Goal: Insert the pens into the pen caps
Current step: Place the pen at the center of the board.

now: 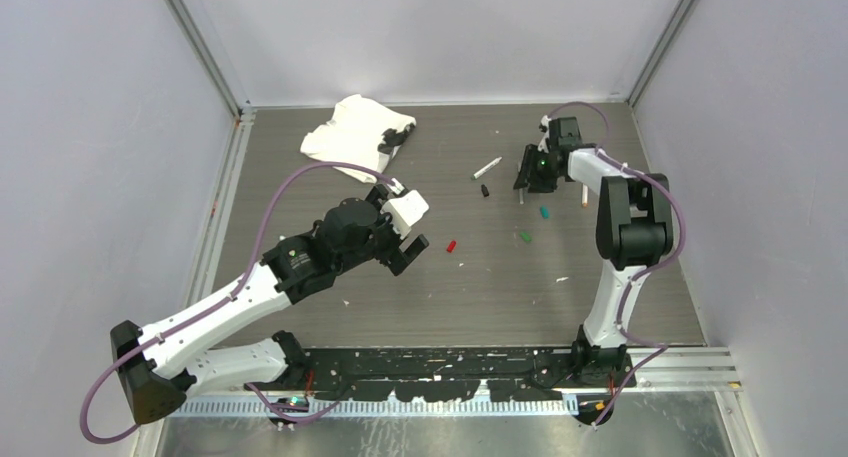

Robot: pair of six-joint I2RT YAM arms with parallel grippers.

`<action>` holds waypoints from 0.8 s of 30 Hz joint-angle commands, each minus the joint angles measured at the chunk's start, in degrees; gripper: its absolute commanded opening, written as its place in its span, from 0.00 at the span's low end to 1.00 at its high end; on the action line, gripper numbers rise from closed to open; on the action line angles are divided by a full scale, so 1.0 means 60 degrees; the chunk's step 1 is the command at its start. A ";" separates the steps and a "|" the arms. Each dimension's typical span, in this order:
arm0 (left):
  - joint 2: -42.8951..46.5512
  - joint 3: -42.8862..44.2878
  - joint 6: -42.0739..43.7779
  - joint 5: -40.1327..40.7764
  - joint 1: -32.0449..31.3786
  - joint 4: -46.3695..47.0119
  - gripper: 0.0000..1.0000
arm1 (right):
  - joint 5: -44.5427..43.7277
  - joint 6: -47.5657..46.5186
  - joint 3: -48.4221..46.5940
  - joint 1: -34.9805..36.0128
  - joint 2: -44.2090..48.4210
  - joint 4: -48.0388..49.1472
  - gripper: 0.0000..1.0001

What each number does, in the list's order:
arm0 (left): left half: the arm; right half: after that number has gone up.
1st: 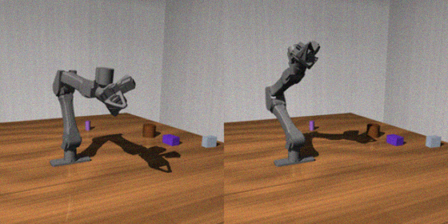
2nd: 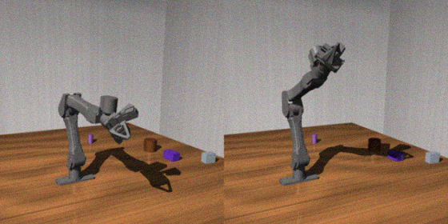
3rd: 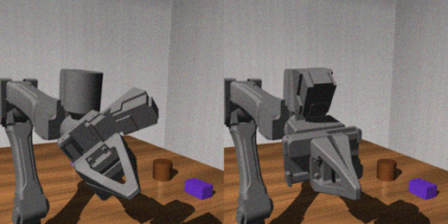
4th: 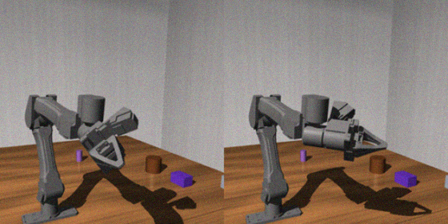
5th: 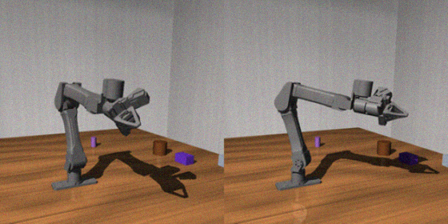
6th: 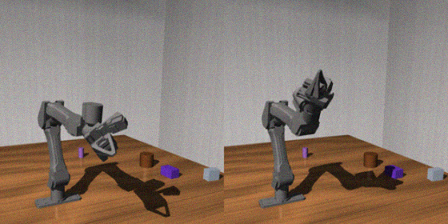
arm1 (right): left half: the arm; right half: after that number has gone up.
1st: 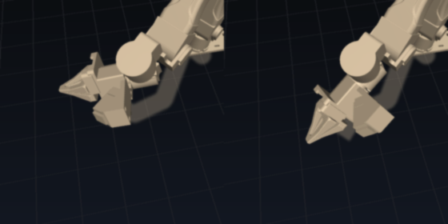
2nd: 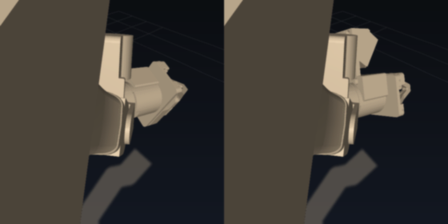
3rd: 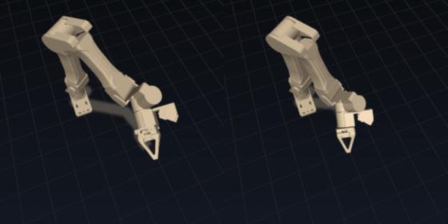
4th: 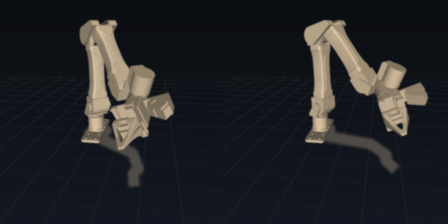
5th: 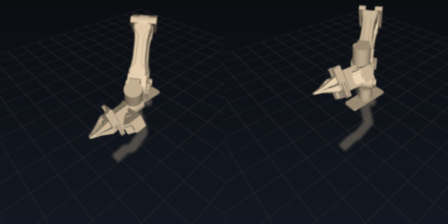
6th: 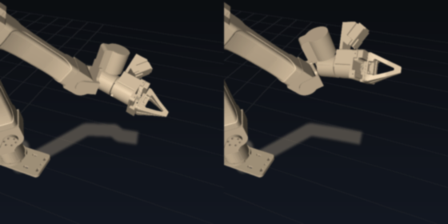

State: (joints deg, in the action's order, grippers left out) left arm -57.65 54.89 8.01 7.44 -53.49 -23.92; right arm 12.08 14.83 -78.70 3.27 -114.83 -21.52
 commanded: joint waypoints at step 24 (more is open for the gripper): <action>0.0219 -0.0189 0.0159 -0.0061 0.0010 0.0348 0.87 | 0.6462 -0.4999 0.2677 -0.1264 0.8088 -0.0346 0.71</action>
State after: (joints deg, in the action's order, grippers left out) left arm -57.54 54.39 8.03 7.01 -53.49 -23.81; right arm 44.84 -10.66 -65.87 -3.62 -71.57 -25.32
